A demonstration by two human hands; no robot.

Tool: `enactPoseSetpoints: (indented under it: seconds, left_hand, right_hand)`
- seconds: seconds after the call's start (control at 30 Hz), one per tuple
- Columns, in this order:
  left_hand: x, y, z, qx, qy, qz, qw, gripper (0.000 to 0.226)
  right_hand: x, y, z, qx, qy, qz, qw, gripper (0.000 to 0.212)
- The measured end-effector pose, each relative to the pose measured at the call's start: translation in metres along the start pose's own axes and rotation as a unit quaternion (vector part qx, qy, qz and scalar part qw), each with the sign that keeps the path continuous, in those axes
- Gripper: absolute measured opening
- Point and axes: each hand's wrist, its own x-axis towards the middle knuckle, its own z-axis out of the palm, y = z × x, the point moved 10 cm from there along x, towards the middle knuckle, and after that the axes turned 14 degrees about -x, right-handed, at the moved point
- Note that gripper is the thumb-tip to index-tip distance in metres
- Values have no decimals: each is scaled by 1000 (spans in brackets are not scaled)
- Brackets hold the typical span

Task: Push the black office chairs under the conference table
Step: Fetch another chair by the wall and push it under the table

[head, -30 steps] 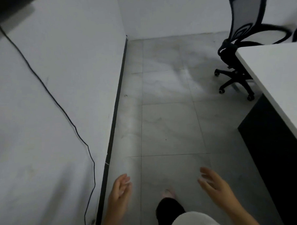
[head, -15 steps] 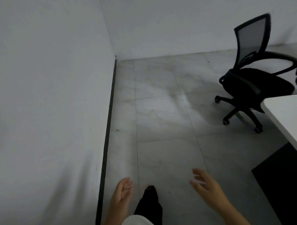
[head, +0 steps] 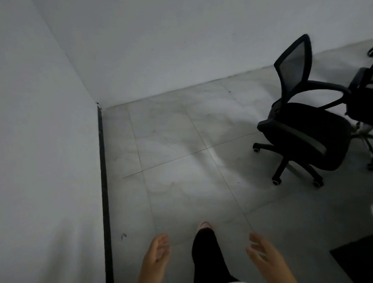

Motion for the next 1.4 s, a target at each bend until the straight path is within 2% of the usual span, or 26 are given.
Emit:
enactPoseSetpoints:
  seconds: [0.03, 0.07, 0.13, 0.27, 0.4, 0.5, 0.57, 0.6, 0.67, 0.73, 0.87, 1.07, 1.17, 1.3, 1.4]
  left_hand:
    - [33, 17, 7, 3, 3, 5, 1000, 32]
    - [69, 36, 14, 7, 4, 11, 1000, 23]
    - [132, 85, 33, 31, -6, 36, 999, 26]
    - [220, 184, 69, -10, -30, 77, 997, 18]
    - [300, 218, 75, 8, -35, 68, 997, 27]
    - [369, 222, 68, 25, -27, 37, 999, 22]
    - [424, 233, 68, 33, -29, 21, 999, 25]
    - [453, 246, 71, 34, -37, 23, 998, 26]
    - [514, 281, 85, 45, -62, 25, 997, 20]
    - [556, 320, 108, 64, -93, 40, 993, 20]
    - [641, 378, 164, 99, -155, 58, 981, 16]
    - [728, 375, 243, 142, -227, 3, 963, 35]
    - [775, 367, 285, 167, -243, -24, 955, 29]
    - [838, 385, 362, 188, -261, -28, 946, 22]
    - [881, 425, 436, 188, -296, 8, 937, 23]
  right_hand:
    - [32, -15, -5, -8, 12, -1, 1000, 39]
    - [67, -37, -11, -7, 19, -12, 1000, 34]
    - [131, -91, -25, -16, 25, -47, 998, 31]
    - [224, -186, -50, -10, 45, -94, 995, 29]
    - [292, -220, -49, 5, 32, -62, 998, 29]
    - [342, -226, -47, 25, 33, -6, 999, 31]
    - [383, -239, -49, 21, 47, 18, 999, 42]
    - [406, -247, -52, 22, 60, 26, 998, 48]
    - [456, -272, -63, 38, 93, 48, 994, 39]
    - [491, -309, -78, 52, 121, 31, 991, 30]
    - [558, -369, -97, 65, 141, 10, 988, 34]
    - [627, -352, -117, 107, 162, 108, 975, 39]
    - [676, -346, -143, 123, 166, 142, 968, 41]
    - [751, -360, -216, 114, 211, 134, 961, 39]
    - [797, -381, -281, 117, 247, 105, 956, 34]
